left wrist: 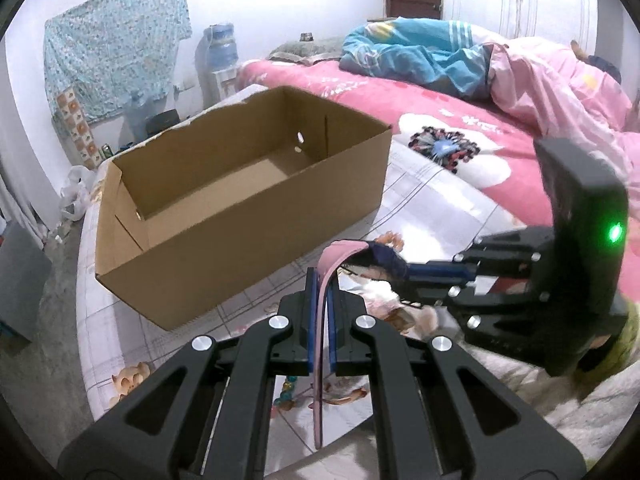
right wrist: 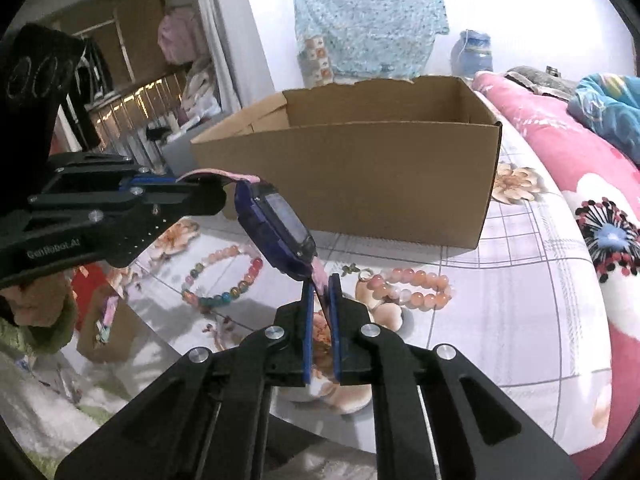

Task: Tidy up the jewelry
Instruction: 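Carry the pink watch into the cardboard box with both grippers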

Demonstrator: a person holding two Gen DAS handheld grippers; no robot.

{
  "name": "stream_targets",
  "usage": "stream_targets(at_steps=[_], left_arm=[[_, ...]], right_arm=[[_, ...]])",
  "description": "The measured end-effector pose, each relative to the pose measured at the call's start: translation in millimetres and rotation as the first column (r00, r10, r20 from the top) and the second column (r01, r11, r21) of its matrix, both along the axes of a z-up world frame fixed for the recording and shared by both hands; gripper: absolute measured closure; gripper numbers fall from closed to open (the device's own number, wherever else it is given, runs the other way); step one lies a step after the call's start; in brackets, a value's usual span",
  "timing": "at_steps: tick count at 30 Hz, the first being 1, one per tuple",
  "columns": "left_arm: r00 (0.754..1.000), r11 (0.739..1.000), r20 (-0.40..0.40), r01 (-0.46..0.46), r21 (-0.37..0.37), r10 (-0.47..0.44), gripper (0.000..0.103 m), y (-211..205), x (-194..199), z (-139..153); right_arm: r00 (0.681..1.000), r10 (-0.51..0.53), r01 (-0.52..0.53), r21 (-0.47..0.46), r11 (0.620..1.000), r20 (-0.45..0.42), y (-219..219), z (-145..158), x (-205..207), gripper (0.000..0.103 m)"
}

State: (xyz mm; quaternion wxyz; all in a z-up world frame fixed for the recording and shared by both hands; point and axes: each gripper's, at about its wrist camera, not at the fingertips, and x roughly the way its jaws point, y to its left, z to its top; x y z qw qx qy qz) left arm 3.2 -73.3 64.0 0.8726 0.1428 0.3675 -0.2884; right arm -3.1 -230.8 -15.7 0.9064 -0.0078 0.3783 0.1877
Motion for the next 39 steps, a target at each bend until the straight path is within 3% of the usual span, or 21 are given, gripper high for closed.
stream_targets(at_steps=[12,19,23,28,31,33,39], left_arm=[[0.997,0.997,0.070,0.022,-0.071,-0.017,0.099,12.2,-20.6,53.0],[0.986,0.991,0.165,0.007,-0.133,0.015,0.099,32.0,-15.7,100.0],[0.982,0.988,0.181,-0.021,-0.155,0.049,0.099,41.1,6.0,120.1],[0.991,0.982,0.087,-0.085,-0.167,0.101,0.099,51.0,64.0,120.5],[0.989,0.980,-0.050,-0.144,-0.140,0.138,0.099,57.0,117.9,99.1],[0.981,0.979,-0.117,-0.168,-0.118,0.154,0.099,59.9,144.6,83.1],[0.933,0.977,-0.287,-0.210,0.048,0.215,0.099,57.9,224.4,16.8]], right_arm=[[0.991,-0.017,0.018,-0.001,1.000,0.133,12.5,39.8,-16.9,0.094],[0.962,0.001,0.004,-0.019,1.000,0.273,14.3,101.6,-0.7,0.098],[0.957,0.053,-0.036,-0.063,0.997,0.284,22.5,133.8,30.3,0.099],[0.986,0.116,-0.106,-0.086,0.991,0.122,31.8,148.5,107.9,0.099],[0.988,0.145,-0.151,-0.104,0.983,-0.060,38.2,134.2,169.3,0.099],[0.975,0.156,-0.178,-0.132,0.975,-0.157,45.0,118.5,199.2,0.099],[0.875,0.160,-0.268,-0.184,0.946,-0.456,66.6,48.7,279.7,0.099]])
